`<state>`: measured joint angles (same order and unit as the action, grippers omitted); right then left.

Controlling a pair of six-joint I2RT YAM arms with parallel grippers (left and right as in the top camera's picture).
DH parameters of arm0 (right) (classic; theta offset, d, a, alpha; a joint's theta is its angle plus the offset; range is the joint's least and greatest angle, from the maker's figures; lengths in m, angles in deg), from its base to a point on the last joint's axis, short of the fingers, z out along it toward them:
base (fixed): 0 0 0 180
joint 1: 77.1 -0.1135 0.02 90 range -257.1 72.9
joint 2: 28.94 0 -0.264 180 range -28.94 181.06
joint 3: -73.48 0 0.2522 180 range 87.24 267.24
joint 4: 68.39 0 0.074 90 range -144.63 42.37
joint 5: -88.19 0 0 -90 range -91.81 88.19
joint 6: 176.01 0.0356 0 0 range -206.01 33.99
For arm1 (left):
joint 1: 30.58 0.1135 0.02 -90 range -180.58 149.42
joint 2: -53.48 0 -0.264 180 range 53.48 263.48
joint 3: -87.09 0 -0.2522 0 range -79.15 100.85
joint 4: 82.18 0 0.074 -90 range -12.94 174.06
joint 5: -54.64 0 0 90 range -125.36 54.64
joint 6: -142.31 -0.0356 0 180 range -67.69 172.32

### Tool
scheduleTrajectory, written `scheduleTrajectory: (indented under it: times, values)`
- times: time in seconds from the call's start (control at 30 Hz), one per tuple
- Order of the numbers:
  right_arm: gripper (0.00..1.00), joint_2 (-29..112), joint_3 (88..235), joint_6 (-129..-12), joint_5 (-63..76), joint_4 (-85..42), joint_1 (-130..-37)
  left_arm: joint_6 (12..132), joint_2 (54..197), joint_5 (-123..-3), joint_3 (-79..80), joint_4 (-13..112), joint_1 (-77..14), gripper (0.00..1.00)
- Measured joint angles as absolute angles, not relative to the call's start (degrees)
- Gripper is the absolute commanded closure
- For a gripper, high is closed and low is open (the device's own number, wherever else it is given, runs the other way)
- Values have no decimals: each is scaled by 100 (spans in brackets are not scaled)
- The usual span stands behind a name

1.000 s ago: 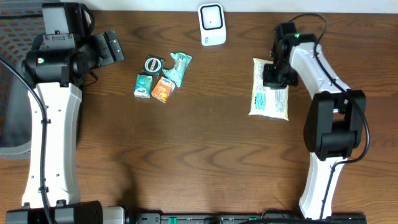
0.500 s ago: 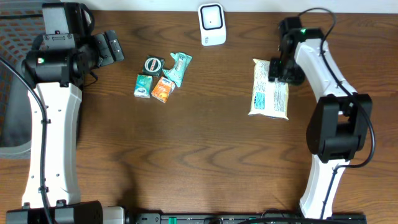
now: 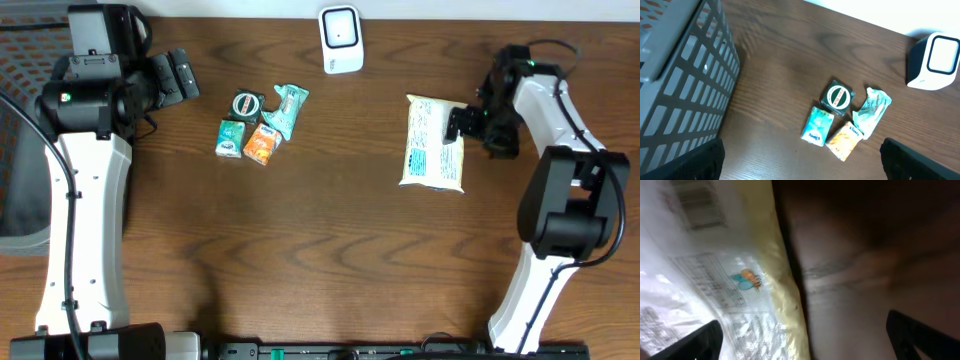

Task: Scan the item barcode
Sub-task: 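Release the bag and withdraw the right gripper to the right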

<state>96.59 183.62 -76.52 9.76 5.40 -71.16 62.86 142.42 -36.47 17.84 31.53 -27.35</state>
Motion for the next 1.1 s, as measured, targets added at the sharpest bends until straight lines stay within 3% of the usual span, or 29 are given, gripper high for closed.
scheduleTrajectory:
  times: [0.2,0.3,0.4,0.43,0.47,0.5,0.57,0.87,1.1]
  values:
    - [1,9436,17656,-8001,2353,-286,-6826,6288,14242,-3645,1784,3155,-2735,2]
    - [10,9316,17334,-8058,2766,-697,-6863,6288,14242,-3647,1784,3153,-2735,2]
    - [34,9248,17063,-7990,3040,-1108,-6933,6288,14242,-3645,1784,3151,-2735,2]
    - [57,9246,16932,-7949,3166,-1346,-6979,6288,14242,-3647,1784,3153,-2735,2]
    - [66,9246,16880,-7894,3188,-1416,-6994,6288,14242,-3647,1784,3153,-2735,2]
    - [83,9246,16801,-7862,3239,-1552,-7038,6288,14242,-3647,1784,3153,-2735,2]
    - [99,9283,16701,-7785,3278,-1637,-7092,6286,14242,-3645,1784,3153,-2735,2]
    - [99,9325,16733,-7628,3597,-1646,-7158,6288,14242,-3647,1784,3153,-2735,2]
    - [99,8612,16908,-8213,4137,-1657,-7245,6286,14242,-3647,1784,3153,-2735,2]
